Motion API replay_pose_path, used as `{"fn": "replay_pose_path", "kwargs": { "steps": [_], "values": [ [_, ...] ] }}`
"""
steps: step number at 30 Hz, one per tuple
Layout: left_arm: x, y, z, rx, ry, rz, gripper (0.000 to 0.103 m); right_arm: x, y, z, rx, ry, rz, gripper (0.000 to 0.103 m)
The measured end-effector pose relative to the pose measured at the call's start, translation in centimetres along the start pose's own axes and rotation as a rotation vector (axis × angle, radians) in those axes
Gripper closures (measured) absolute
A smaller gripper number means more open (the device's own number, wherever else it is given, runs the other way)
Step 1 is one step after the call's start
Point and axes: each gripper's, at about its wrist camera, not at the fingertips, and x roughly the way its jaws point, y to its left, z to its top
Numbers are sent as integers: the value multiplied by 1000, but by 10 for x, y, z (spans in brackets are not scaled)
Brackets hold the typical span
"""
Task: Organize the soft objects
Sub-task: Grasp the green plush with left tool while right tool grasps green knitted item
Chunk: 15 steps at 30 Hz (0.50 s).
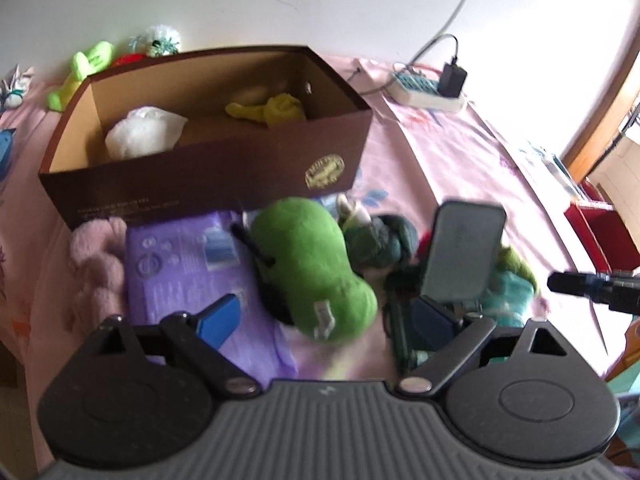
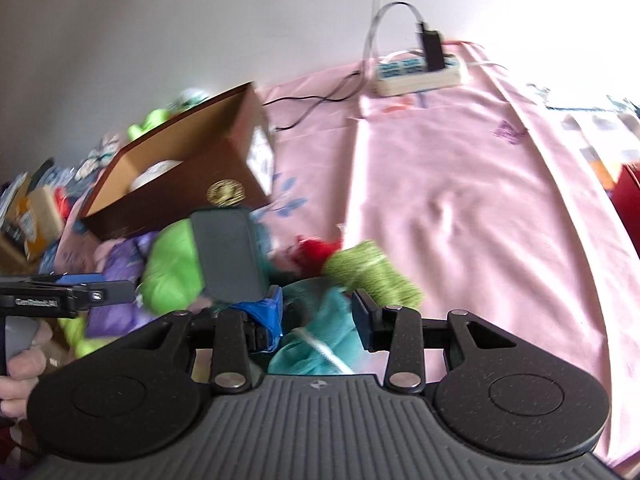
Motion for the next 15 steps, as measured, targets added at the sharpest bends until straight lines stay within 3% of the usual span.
{"fn": "replay_pose_path", "kwargs": {
  "steps": [4,10,15],
  "values": [
    [8,5,13,-18,-39,6,10,11,-17,5,88,5,-9,82],
    [30,0,20,98,-15,12,10,25,-42,11,214,26,7,82],
    [47,-7,25,166,3,-12,10,34,-50,16,228,50,33,82]
  ]
}}
